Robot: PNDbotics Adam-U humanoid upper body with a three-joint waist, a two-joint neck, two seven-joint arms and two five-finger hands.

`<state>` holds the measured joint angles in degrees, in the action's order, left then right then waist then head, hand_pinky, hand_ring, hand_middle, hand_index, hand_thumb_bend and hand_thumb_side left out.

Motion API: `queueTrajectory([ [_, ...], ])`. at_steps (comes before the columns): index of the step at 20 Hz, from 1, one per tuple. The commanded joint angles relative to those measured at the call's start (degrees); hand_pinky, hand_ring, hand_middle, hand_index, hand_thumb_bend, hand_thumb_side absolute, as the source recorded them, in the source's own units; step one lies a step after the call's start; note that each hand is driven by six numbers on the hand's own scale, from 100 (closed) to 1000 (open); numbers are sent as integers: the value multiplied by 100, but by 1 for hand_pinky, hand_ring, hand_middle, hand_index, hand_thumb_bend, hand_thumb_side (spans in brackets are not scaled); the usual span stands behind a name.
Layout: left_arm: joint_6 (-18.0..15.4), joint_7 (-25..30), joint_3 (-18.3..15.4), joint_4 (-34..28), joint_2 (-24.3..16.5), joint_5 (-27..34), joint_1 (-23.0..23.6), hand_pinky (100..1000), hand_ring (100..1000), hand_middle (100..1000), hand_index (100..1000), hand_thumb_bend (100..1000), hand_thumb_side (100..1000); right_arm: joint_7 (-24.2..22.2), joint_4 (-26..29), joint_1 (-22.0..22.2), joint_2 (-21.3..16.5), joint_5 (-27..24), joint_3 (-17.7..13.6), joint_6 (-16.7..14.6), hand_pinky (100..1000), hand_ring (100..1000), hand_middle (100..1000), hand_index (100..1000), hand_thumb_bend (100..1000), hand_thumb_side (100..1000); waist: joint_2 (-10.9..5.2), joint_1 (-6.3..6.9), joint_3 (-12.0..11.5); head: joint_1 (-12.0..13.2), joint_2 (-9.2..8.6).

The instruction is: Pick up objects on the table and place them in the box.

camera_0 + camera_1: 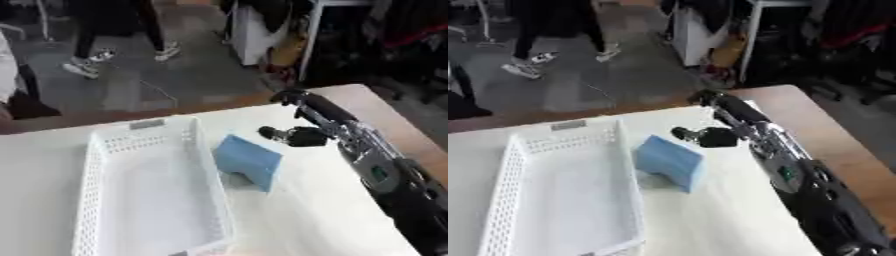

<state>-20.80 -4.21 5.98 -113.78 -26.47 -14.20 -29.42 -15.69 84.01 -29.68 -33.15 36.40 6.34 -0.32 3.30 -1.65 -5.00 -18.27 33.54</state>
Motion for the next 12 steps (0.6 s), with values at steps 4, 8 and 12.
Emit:
queueTrajectory([
  [4, 16, -8, -55, -81, 11, 11, -164, 408, 547, 653, 685, 850, 813, -91, -81, -223, -68, 30, 34, -69, 641, 849, 881, 896, 541, 803, 4, 14, -37, -86, -158],
  [8, 18, -9, -60, -81, 47, 13, -223, 409, 547, 653, 685, 849, 814, -111, -167, -334, -76, 82, 54, -89, 647, 853, 884, 898, 537, 803, 57, 17, -67, -70, -233],
  [12, 22, -11, -61, -81, 62, 16, -250, 410, 548, 653, 685, 848, 815, -114, -212, -376, -69, 227, 69, -108, 670, 861, 900, 901, 537, 798, 70, 8, -85, -53, -253],
])
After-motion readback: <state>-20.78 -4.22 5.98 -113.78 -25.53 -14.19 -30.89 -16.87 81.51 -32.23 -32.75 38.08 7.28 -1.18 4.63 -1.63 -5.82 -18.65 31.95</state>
